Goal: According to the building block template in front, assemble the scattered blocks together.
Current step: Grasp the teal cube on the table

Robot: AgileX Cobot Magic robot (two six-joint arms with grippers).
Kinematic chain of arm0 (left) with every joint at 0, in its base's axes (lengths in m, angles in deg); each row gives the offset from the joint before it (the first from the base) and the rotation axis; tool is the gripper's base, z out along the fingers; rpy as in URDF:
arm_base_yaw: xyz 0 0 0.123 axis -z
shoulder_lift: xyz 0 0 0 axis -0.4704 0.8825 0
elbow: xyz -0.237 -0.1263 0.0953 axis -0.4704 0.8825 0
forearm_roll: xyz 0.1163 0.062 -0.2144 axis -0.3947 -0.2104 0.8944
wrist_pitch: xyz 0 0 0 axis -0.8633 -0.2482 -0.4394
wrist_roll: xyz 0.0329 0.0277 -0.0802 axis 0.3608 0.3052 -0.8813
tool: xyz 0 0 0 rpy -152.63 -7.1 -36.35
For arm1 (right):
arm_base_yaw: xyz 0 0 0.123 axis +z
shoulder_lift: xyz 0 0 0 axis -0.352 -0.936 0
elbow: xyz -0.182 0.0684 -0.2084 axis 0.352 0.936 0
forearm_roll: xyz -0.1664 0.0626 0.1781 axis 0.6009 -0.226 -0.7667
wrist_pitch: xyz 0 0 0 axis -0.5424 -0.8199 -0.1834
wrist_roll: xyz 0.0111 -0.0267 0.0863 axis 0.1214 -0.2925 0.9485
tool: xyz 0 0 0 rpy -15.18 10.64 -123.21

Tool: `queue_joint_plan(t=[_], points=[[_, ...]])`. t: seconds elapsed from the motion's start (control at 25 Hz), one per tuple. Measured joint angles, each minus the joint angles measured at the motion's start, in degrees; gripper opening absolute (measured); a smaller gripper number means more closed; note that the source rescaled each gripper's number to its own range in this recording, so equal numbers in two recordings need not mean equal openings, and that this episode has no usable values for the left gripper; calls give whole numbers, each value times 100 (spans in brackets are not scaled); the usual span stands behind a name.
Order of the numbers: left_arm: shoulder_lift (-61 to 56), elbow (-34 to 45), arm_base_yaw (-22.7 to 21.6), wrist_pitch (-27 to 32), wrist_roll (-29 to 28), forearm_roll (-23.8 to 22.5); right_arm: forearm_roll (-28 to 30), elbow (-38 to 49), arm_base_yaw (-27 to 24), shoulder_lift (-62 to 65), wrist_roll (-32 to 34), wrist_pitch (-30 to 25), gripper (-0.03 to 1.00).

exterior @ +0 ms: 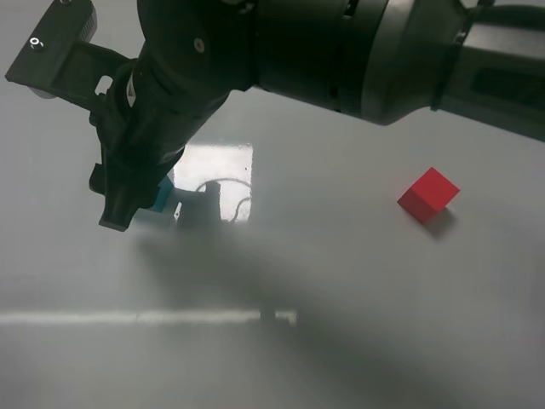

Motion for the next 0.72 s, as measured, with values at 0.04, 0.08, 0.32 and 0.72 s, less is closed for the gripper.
queue_joint_plan(t=[0.04,0.08,0.32,0.72], points=[[0,0,0,0,0,0,0,0,0,0,20,0,45],[0,0,0,0,0,0,0,0,0,0,48,-13,45],[0,0,0,0,0,0,137,0,0,0,135,-39,45],[0,0,0,0,0,0,171,0,0,-258,301,-83,45]])
